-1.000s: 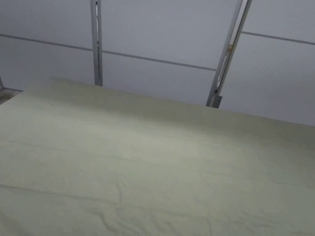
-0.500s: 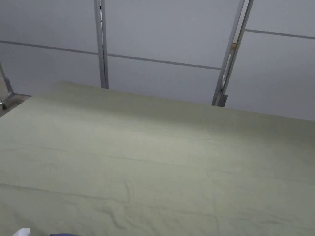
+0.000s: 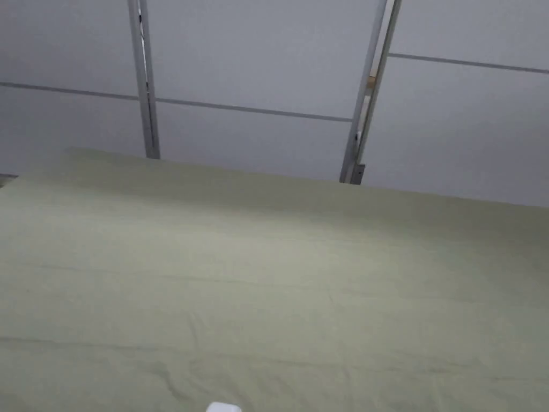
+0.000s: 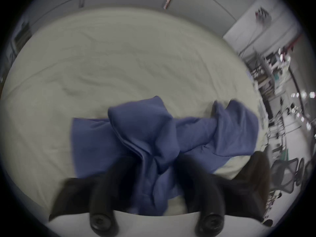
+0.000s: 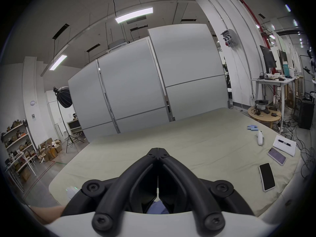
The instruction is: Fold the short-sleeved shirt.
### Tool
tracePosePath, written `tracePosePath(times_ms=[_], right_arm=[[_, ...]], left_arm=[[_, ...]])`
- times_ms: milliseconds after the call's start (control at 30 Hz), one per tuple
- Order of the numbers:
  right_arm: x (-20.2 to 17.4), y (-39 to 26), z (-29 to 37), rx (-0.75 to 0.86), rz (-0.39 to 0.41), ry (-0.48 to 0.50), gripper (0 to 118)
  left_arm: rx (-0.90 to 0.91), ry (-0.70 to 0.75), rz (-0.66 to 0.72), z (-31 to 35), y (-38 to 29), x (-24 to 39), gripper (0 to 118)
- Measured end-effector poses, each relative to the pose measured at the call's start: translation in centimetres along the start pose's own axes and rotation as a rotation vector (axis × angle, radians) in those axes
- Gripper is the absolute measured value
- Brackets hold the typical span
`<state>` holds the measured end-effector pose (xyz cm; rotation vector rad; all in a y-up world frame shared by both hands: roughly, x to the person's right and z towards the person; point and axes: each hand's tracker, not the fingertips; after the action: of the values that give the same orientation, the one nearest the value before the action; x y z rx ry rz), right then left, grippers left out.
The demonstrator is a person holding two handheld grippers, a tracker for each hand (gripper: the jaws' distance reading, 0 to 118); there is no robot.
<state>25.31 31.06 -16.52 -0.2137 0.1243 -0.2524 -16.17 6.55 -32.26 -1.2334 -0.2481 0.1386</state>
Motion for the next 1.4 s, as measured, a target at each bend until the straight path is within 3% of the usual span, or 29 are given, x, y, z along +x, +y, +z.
tracePosePath(times_ms=[33, 133, 200, 233, 267, 300, 333, 367, 400, 533, 600, 733, 867, 1000, 1167, 1233, 1267, 1300, 1333, 1400], right_arm=[[0.5, 0.0, 0.4, 0.001, -0.006, -0.005, 2], [1.6, -0.2, 1.2, 0.001, -0.013, -0.023, 2], [2.2, -0.4, 1.4, 0.0, -0.021, -0.031, 2], [2.3, -0.6, 1.3, -0.002, -0.033, -0.03, 2], [2.4, -0.7, 1.3, -0.001, -0.043, -0.03, 2], [2.5, -0.9, 1.3, -0.001, -0.054, -0.03, 2], [2.6, -1.2, 1.2, 0.0, -0.065, -0.031, 2], [2.7, -1.3, 1.2, 0.001, -0.072, -0.03, 2], [2.8, -1.5, 1.1, 0.0, -0.08, -0.028, 2], [3.0, -1.7, 1.1, -0.011, -0.099, -0.015, 2], [3.1, -1.7, 1.4, -0.013, -0.101, -0.016, 2], [3.6, -1.2, 2.4, -0.002, -0.092, -0.031, 2], [4.1, -1.2, 2.9, 0.007, -0.101, -0.059, 2], [4.0, -1.5, 3.1, 0.013, -0.114, -0.072, 2], [3.7, -1.9, 2.4, -0.005, -0.115, -0.07, 2], [3.4, -2.0, 2.2, -0.011, -0.116, -0.064, 2], [3.2, -2.1, 2.0, -0.014, -0.114, -0.062, 2], [3.4, -2.0, 2.2, -0.02, -0.112, -0.059, 2], [-0.7, -0.4, -0.6, -0.025, -0.111, -0.056, 2], [-1.1, -0.4, -1.0, -0.037, -0.113, -0.052, 2]], left_arm=[[-0.016, -0.025, 0.003, -0.4, -0.2, 0.7, 117], [0.106, -0.163, 0.078, 3.1, -0.5, 1.0, 118], [0.247, -0.082, 0.113, 6.0, -0.6, 0.2, 117], [0.391, 0.022, 0.137, 7.7, -0.9, -0.4, 108], [0.479, 0.125, 0.144, 9.5, -0.7, -1.2, 86], [0.536, 0.243, 0.154, 10.2, -0.8, -1.8, 42], [0.54, 0.384, 0.139, 10.0, -1.1, -2.2, 11], [0.521, 0.467, 0.109, 9.4, -1.4, -2.5, 7], [0.468, 0.492, 0.051, 8.9, -1.0, -2.8, 7], [0.263, 0.331, -0.049, 3.5, -2.6, 0.0, 7], [0.209, 0.322, -0.125, 1.1, -3.3, 2.8, 7], [0.228, 0.243, -0.305, -1.4, -3.5, 9.5, 7], [0.203, 0.176, -0.36, -2.4, -2.6, 12.7, 7], [0.244, 0.105, -0.292, -0.2, -2.2, 11.8, 7], [0.363, -0.274, 0.024, 5.3, -2.2, 3.7, 7], [0.462, -0.373, 0.131, 7.3, -2.5, -0.8, 9], [0.463, -0.411, 0.2, 7.7, -2.5, -3.3, 22], [0.423, -0.45, 0.275, 7.6, -2.5, -5.6, 70], [0.338, -0.488, 0.371, 7.0, -2.7, -8.0, 114], [0.298, -0.582, 0.522, 5.9, -3.4, -12.0, 118]])
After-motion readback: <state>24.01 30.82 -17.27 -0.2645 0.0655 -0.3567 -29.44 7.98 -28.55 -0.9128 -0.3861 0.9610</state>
